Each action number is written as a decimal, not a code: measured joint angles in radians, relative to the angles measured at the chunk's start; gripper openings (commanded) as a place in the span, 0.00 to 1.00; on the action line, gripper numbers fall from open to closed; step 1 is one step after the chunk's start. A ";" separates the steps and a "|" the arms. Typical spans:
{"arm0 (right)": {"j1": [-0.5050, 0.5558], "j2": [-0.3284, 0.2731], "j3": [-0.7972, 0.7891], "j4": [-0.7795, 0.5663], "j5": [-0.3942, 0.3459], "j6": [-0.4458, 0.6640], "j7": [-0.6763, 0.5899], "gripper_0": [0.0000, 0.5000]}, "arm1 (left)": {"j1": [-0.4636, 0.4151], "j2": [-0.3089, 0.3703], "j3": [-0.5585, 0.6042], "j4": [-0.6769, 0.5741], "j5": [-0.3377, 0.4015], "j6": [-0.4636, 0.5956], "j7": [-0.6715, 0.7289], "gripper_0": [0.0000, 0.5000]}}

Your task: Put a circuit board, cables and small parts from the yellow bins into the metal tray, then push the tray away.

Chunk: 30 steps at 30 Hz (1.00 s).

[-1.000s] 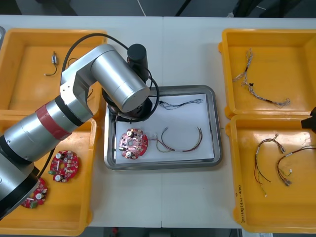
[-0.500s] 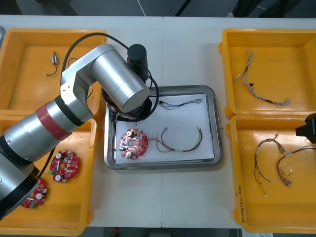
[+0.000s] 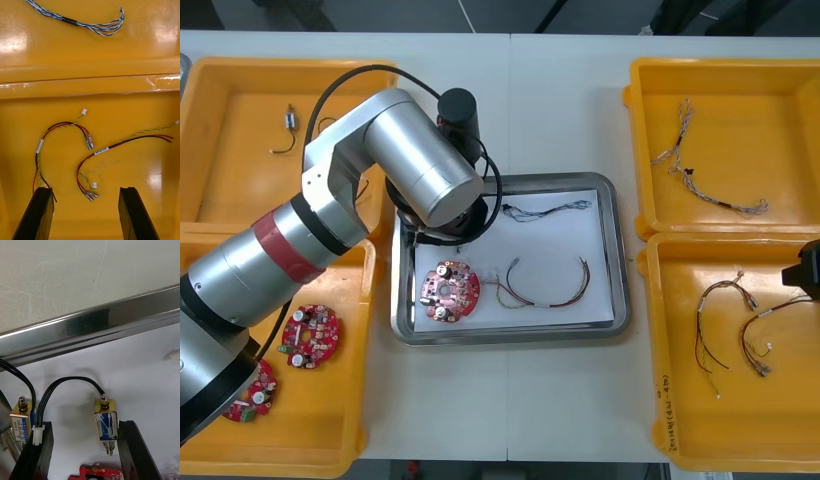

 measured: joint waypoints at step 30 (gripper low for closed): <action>0.004 0.000 0.006 0.000 0.015 0.000 0.000 1.00 | 0.000 0.156 0.454 -0.317 0.227 0.343 -0.002 1.00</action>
